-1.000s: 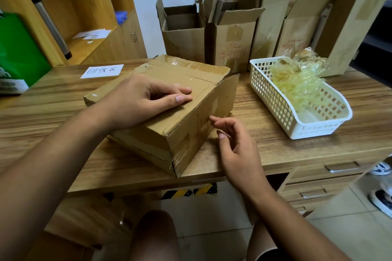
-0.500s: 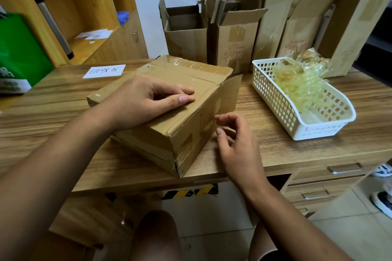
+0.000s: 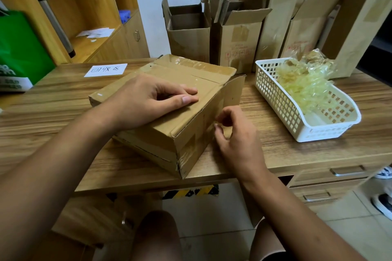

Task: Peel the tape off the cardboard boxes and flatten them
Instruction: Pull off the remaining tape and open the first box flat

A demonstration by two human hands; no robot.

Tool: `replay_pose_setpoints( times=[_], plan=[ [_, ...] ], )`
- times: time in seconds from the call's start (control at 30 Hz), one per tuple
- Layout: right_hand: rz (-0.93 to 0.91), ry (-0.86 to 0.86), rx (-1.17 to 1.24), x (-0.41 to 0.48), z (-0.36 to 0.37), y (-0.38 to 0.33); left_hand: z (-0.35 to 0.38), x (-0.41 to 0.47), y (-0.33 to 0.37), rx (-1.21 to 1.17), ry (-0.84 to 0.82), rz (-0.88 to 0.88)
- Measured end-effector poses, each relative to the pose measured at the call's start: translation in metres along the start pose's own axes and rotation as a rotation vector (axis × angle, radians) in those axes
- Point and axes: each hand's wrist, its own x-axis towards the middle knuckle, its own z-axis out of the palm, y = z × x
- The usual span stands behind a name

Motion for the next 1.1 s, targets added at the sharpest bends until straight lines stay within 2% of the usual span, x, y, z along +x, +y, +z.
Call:
replay_pose_setpoints(
  times=[0.4,0.77,1.1],
  plan=[
    [-0.019,-0.034,-0.092,0.006,0.008,-0.001,0.000,0.000,-0.001,0.029,0.008,0.005],
    [0.041,-0.103,-0.011,-0.002,0.004,0.003,0.000,0.000,-0.001,0.023,0.012,-0.020],
    [0.069,-0.055,0.026,-0.005,-0.001,0.006,0.000,0.000,0.001,0.010,0.011,-0.029]
  ],
)
